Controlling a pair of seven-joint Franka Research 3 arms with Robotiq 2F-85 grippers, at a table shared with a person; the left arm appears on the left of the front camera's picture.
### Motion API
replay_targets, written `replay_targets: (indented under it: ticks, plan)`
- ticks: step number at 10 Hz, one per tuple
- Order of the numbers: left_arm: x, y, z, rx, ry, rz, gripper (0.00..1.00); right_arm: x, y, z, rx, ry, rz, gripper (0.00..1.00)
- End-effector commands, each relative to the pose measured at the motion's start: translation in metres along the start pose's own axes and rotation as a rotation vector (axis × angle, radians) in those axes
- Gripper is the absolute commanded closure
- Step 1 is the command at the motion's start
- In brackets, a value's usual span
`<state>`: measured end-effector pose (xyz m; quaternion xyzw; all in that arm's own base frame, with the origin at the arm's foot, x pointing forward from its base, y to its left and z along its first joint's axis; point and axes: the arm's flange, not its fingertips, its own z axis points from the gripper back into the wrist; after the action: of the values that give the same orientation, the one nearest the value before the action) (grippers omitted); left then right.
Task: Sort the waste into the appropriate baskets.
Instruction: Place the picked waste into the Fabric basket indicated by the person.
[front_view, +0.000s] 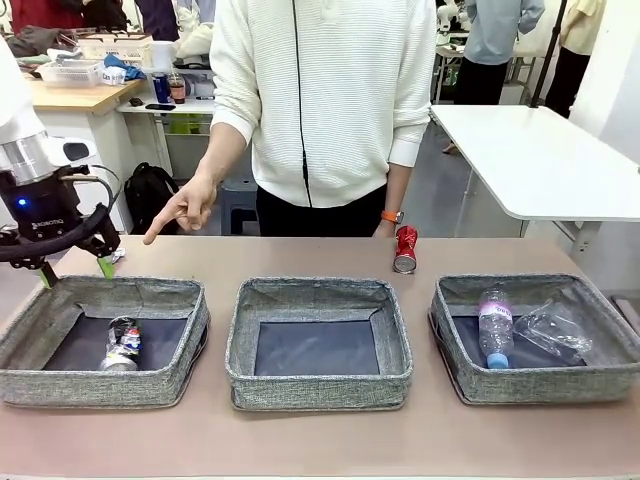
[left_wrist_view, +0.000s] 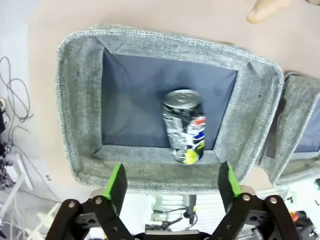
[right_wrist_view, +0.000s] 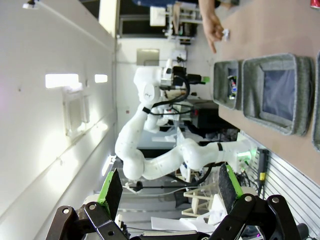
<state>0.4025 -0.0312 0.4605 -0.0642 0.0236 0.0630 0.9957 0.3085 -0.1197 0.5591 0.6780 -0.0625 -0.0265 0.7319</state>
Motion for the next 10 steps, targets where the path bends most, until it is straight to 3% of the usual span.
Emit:
replay_targets:
  ticks: [1, 3, 4, 6, 7, 9, 10]
  plan:
    - [-0.007, 0.001, 0.0, -0.051, 0.005, -0.04, 0.0, -0.003, -0.001, 0.001, -0.005, 0.01, 0.015, 0.0]
    - [-0.013, -0.005, 0.006, -0.146, 0.063, -0.105, 0.0, -0.003, -0.001, 0.001, -0.005, 0.01, 0.015, 0.0]
    - [-0.019, -0.007, 0.017, -0.287, 0.112, -0.18, 0.0, -0.003, -0.001, 0.001, -0.005, 0.01, 0.015, 0.0]
    - [-0.024, 0.012, 0.052, -0.816, 0.377, -0.502, 0.0, -0.003, -0.001, 0.001, -0.005, 0.01, 0.015, 0.0]
    - [-0.018, 0.023, 0.061, -1.031, 0.477, -0.543, 0.0, -0.003, -0.001, 0.001, -0.005, 0.01, 0.015, 0.0]
    - [-0.011, 0.043, 0.083, -1.151, 0.441, -0.44, 0.0, -0.003, -0.001, 0.001, -0.005, 0.01, 0.015, 0.0]
    - [-0.009, 0.062, 0.107, -1.227, 0.367, -0.421, 0.0, -0.003, -0.001, 0.001, -0.005, 0.01, 0.015, 0.0]
